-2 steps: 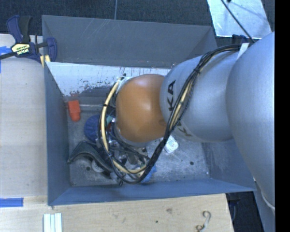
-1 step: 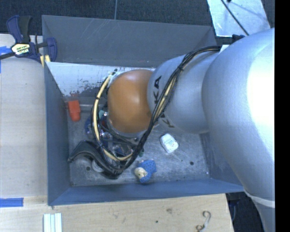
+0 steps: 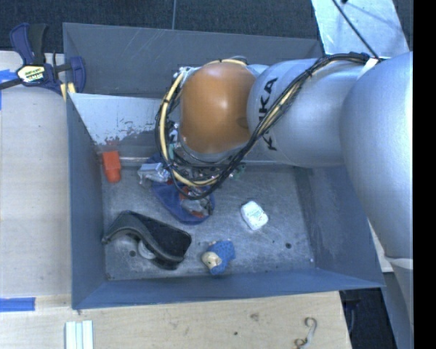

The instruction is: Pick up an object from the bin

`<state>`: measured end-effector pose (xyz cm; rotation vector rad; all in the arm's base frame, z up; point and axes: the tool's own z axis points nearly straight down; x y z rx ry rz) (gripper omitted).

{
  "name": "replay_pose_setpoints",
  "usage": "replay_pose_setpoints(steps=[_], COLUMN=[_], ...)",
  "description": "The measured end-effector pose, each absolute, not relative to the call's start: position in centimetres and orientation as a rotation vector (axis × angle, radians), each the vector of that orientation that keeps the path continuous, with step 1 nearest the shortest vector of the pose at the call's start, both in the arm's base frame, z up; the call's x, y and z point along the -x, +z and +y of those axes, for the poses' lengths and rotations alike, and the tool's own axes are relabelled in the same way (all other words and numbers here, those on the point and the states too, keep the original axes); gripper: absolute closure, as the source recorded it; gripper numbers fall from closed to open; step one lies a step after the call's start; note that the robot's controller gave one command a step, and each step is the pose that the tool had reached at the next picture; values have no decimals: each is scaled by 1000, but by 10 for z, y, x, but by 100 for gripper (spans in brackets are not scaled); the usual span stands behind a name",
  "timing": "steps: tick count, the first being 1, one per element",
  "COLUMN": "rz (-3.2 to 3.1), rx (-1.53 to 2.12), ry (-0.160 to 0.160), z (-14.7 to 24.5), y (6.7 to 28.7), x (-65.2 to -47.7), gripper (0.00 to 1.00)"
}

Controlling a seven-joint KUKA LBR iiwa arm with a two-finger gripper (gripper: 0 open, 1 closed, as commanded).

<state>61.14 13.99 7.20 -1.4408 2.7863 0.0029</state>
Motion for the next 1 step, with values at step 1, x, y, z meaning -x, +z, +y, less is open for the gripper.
replay_pose_setpoints(steps=[1], rz=[2783], rx=[1438], ry=[7], z=[143], y=[74], x=[-612], gripper=[100])
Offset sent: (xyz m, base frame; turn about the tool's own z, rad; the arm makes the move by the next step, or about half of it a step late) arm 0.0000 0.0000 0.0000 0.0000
